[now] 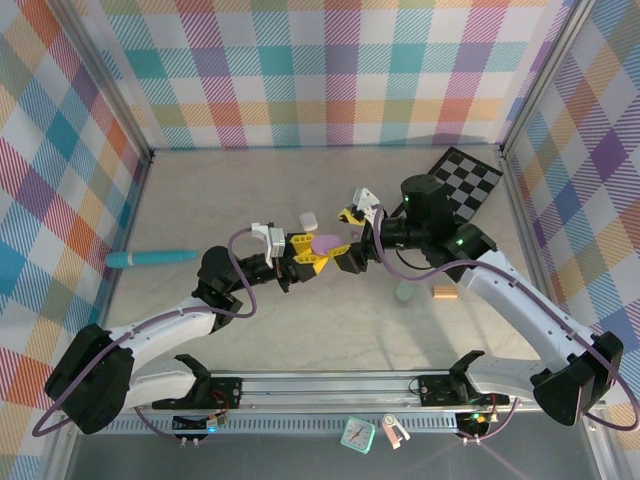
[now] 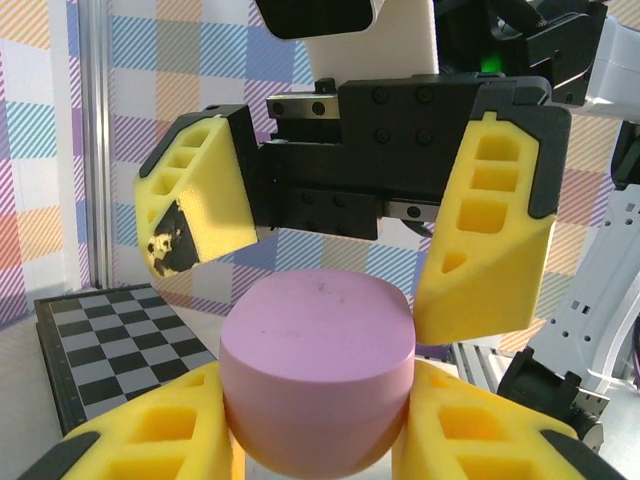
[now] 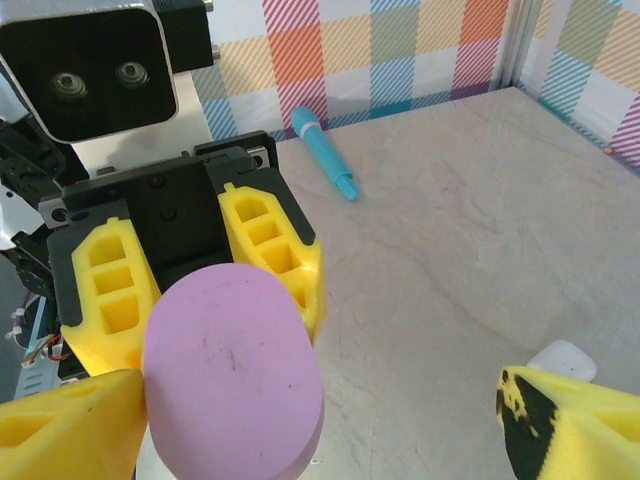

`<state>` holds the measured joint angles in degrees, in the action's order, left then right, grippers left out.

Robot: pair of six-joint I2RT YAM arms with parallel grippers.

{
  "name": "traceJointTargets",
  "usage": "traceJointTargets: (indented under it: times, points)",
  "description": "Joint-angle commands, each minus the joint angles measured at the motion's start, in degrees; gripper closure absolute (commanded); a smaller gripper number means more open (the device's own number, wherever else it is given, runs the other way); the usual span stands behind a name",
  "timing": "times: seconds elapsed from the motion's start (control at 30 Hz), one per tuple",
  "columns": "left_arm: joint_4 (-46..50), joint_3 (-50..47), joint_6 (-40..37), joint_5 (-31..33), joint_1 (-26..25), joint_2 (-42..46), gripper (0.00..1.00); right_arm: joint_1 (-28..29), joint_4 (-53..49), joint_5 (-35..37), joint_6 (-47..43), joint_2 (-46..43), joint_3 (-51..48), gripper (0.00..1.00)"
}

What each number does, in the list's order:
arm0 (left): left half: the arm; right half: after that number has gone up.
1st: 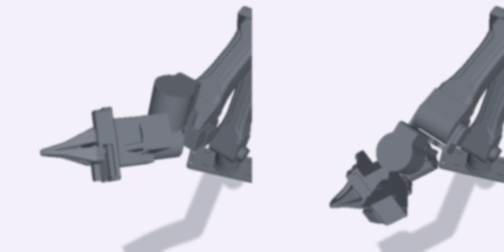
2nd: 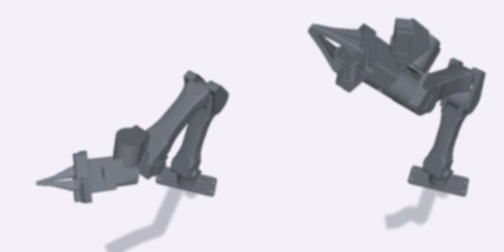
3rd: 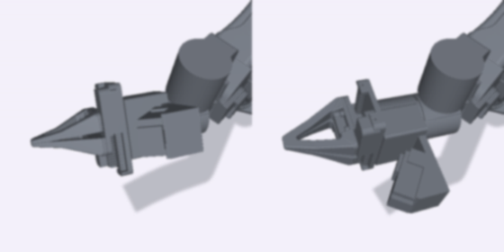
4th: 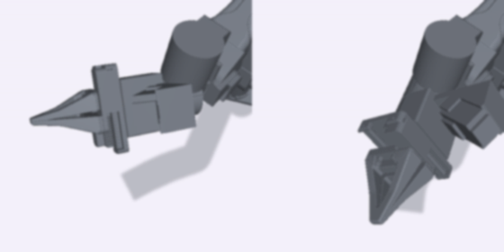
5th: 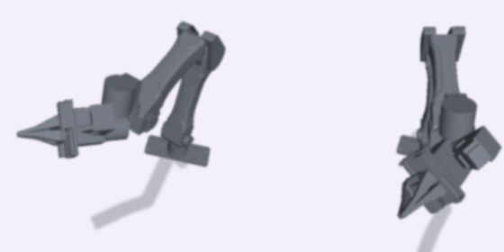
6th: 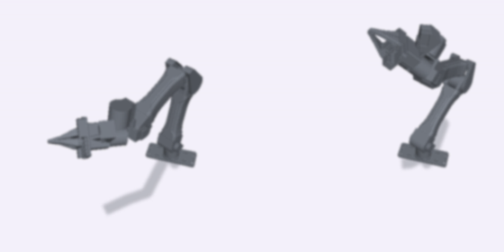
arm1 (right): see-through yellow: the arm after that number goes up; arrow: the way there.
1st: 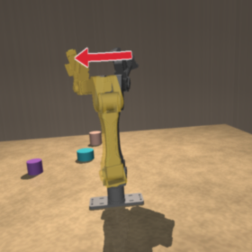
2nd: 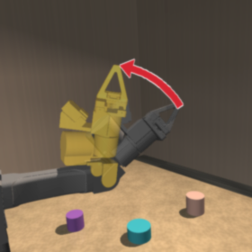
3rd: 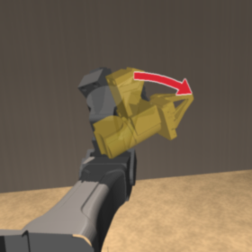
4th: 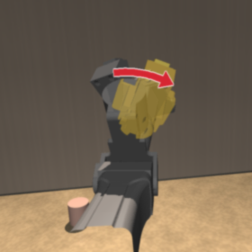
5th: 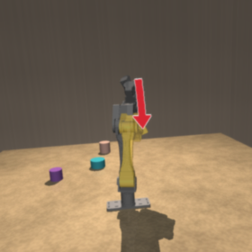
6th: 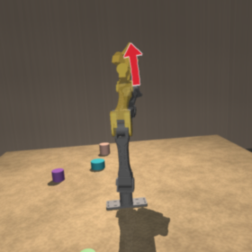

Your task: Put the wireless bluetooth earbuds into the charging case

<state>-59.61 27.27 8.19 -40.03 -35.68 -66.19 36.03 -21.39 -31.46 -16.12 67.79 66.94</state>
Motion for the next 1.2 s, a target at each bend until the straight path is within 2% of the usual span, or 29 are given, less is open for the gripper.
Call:
traceJointTargets:
  times: [0.0,0.23,0.97,1.07,1.17]
  points:
    - [-1.38,2.39,0.96,-2.42,0.41,0.43,0.72,0.0,-0.89,1.02,-1.87,0.11,0.23,0.11]
    - [-0.73,2.27,0.7,-3.63,0.44,0.67,0.73,0.0,3.05,7.74,1.09,-1.15,-0.58,0.11]
    - [2.49,1.47,-2.18,-4.18,0.43,3.4,0.73,-0.19,4.34,12.1,7.97,0.37,2.75,0.14]
    - [3.57,1.4,-2.88,-3.57,0.46,4.0,0.73,-0.17,4.24,10.71,8.04,0.09,3.07,0.13]
    - [4.08,1.04,-3.44,-1.95,0.44,4.32,0.73,-0.17,3.8,5.62,7.1,-1.04,2.76,0.12]
